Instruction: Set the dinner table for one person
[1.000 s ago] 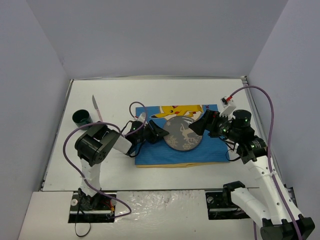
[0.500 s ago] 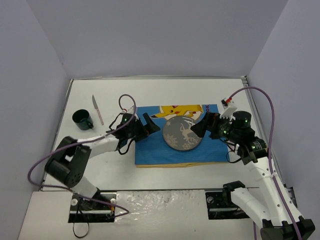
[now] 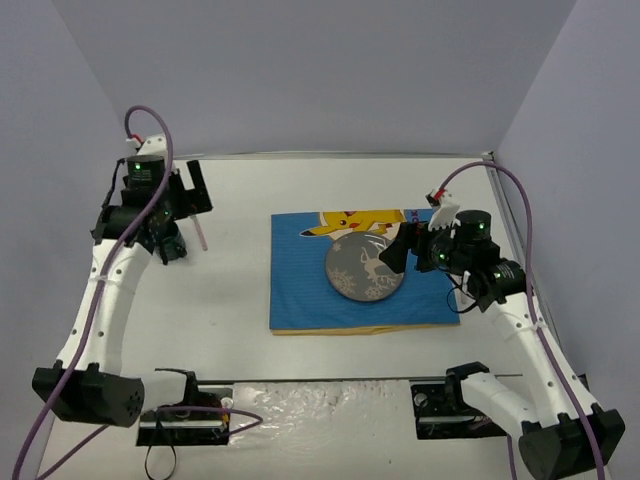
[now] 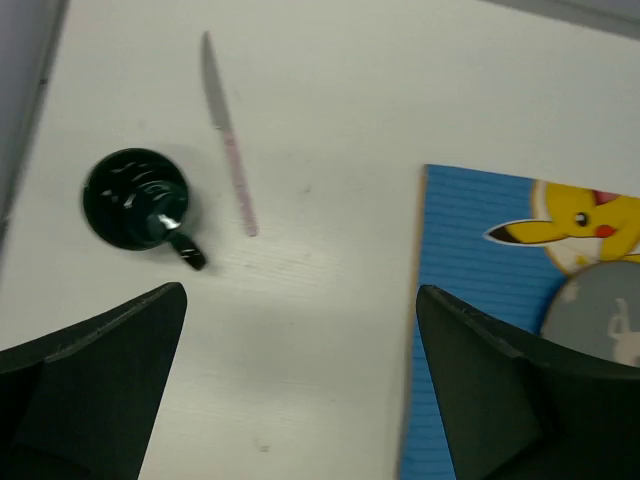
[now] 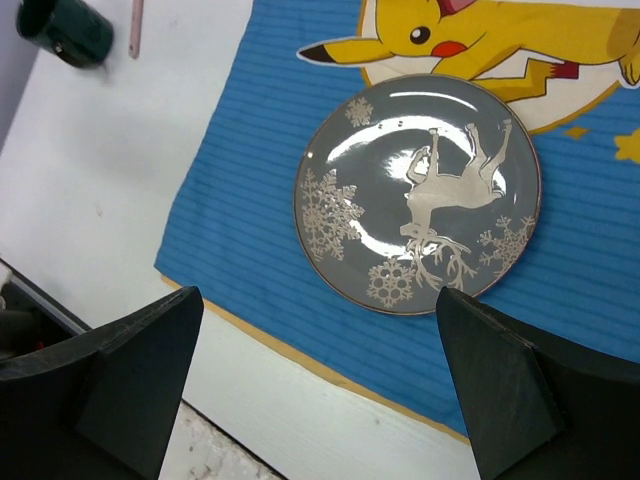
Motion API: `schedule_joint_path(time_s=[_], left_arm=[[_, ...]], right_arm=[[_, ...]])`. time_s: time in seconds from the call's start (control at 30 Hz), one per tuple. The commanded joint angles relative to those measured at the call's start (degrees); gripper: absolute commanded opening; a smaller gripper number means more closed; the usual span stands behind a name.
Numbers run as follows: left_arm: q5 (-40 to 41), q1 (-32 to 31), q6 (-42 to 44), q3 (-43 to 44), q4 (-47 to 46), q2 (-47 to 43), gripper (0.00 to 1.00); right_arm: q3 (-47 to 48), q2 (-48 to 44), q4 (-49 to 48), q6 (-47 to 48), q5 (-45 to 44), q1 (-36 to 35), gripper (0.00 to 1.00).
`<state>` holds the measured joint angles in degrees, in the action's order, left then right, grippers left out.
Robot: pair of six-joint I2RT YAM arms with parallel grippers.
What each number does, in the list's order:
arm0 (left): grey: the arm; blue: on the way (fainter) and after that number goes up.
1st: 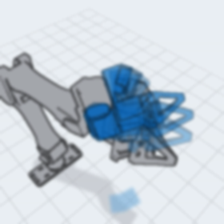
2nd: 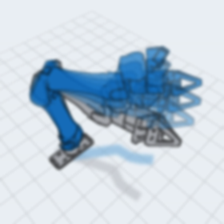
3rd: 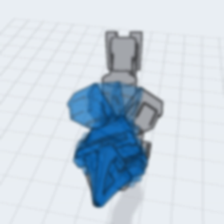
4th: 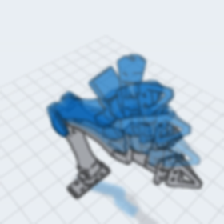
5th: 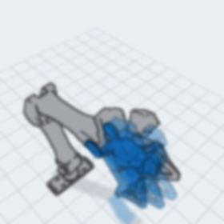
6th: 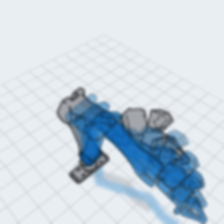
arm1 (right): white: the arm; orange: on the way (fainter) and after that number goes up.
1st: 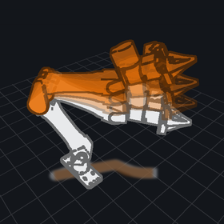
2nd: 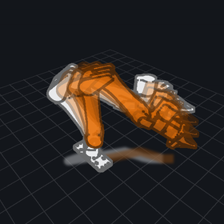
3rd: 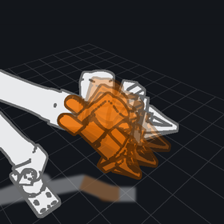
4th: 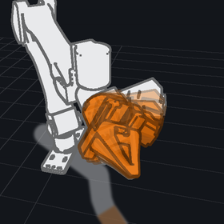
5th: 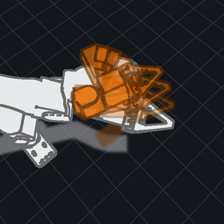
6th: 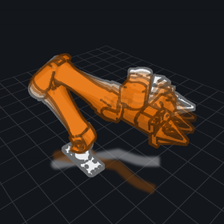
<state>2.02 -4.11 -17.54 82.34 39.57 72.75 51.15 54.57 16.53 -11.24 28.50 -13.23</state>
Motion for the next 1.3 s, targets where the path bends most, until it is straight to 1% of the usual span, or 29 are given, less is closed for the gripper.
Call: schedule_joint_path(time_s=[0.0, 0.13, 0.23, 0.3, 0.37, 0.43, 0.5, 0.53, 0.77, 1.0, 1.2, 1.27], left_arm=[[-1.9, 9.8, 12.4, 5.2, 6.1, 10.2, 0.93], [-3.2, 15.4, 16.0, 10.2, 4.9, 19.7, 0.86], [-5.8, 18.0, 16.7, 15.0, 4.4, 25.8, 0.75], [-6.9, 19.2, 16.9, 16.7, 4.3, 27.8, 0.7], [-6.8, 20.1, 17.2, 17.3, 4.1, 30.3, 0.65], [-6.5, 21.0, 16.8, 17.2, 3.3, 31.9, 0.57], [-7.4, 21.2, 16.6, 15.8, 1.3, 33.0, 0.47], [-7.9, 21.2, 16.7, 15.3, 0.8, 33.2, 0.45], [-8.8, 21.3, 16.6, 14.6, -0.4, 36.5, 0.38], [-8.7, 21.7, 17.1, 15.3, -0.3, 39.1, 0.37], [-10.3, 22.0, 16.9, 16.0, 0.0, 41.2, 0.33], [-11.2, 22.0, 16.9, 15.8, 0.1, 41.2, 0.33]], right_arm=[[3.5, 4.6, -2.9, 6.2, 5.0, -0.6, 0.99], [4.6, 6.8, -3.0, 6.7, 6.1, -1.1, 0.98], [5.5, 7.4, -3.2, 7.3, 5.9, -1.4, 0.98], [6.0, 7.9, -3.2, 7.8, 5.5, -1.4, 0.98], [6.5, 8.9, -3.2, 7.9, 5.3, -1.5, 0.98], [6.8, 9.8, -3.2, 7.8, 5.0, -1.6, 0.98], [6.9, 10.9, -3.2, 7.9, 4.5, -1.7, 0.98], [6.9, 11.3, -3.2, 7.9, 3.8, -1.7, 0.97], [8.0, 13.4, -3.3, 8.3, 3.4, -2.1, 0.97], [8.4, 15.1, -4.1, 8.0, 3.1, -2.9, 0.97], [8.4, 16.3, -5.3, 7.3, 2.6, -3.9, 0.97], [8.5, 16.6, -5.6, 7.0, 2.0, -4.9, 0.97]])
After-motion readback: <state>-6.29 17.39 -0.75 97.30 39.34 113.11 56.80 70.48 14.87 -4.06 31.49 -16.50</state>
